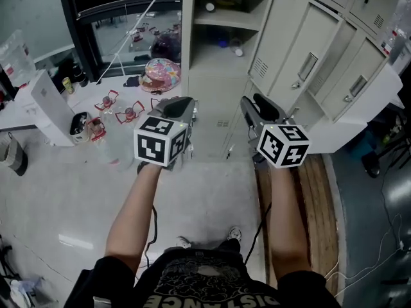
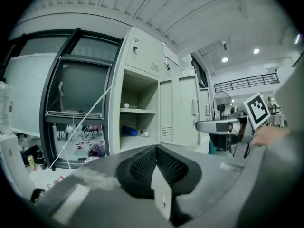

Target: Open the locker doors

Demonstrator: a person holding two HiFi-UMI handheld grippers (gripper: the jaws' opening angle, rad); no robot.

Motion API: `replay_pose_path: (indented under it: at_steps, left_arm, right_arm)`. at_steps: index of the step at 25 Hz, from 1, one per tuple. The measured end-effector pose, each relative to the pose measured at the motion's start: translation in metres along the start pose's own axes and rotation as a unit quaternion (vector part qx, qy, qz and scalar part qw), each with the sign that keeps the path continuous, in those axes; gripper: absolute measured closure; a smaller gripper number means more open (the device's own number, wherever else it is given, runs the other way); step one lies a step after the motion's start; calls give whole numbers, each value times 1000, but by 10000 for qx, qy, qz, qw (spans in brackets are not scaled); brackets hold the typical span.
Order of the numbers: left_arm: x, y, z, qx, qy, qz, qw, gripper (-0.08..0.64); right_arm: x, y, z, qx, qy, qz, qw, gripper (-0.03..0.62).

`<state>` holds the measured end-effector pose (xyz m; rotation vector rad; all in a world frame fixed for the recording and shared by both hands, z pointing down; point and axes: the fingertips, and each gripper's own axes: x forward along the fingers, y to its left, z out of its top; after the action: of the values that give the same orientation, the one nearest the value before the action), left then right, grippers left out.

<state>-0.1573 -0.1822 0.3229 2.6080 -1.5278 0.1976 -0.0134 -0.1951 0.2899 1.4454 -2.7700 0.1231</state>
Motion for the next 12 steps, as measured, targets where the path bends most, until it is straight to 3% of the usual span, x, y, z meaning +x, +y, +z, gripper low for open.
replay_pose_path:
  at_steps: [12]
  left_arm:
    - [-34, 81, -49, -107, 65, 318, 9994, 557]
  right_arm:
    - [87, 96, -72, 0, 531, 641, 9965, 413]
